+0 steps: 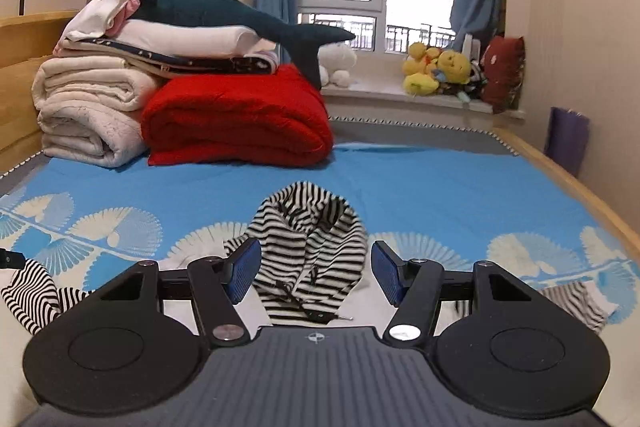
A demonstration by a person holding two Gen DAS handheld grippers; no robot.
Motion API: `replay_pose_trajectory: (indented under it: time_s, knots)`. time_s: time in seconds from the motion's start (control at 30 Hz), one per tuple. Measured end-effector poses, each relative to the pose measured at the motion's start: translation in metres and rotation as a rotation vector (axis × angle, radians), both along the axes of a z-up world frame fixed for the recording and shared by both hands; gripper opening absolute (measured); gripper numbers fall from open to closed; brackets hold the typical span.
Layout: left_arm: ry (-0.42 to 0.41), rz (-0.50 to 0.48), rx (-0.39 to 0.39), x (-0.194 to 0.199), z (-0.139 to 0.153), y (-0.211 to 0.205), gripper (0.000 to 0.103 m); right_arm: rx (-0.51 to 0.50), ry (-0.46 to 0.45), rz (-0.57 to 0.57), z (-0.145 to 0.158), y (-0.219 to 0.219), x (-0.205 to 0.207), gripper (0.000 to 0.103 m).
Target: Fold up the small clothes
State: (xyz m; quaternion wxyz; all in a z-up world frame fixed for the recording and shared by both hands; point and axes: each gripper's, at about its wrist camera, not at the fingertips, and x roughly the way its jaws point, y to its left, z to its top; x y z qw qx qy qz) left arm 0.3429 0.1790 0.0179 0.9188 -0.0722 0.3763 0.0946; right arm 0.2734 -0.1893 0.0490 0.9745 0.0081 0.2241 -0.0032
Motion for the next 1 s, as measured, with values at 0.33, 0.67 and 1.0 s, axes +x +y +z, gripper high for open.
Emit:
replay_pose_trajectory:
  time_s: [0.33,0.67,1.0]
  knots:
    - [0.099,0.124,-0.085,0.01,-0.062,0.061,0.027,-0.008,0.015,-0.007,-0.009,-0.028,0.022,0.053]
    - [0.136,0.396,-0.287,0.018,-0.108,0.145,0.029,0.038,0.119,-0.039,-0.019,-0.07,0.035,0.052]
    - [0.129,0.447,-0.348,0.033,-0.133,0.17,0.035,-0.002,0.195,-0.069,-0.041,-0.078,0.036,0.052]
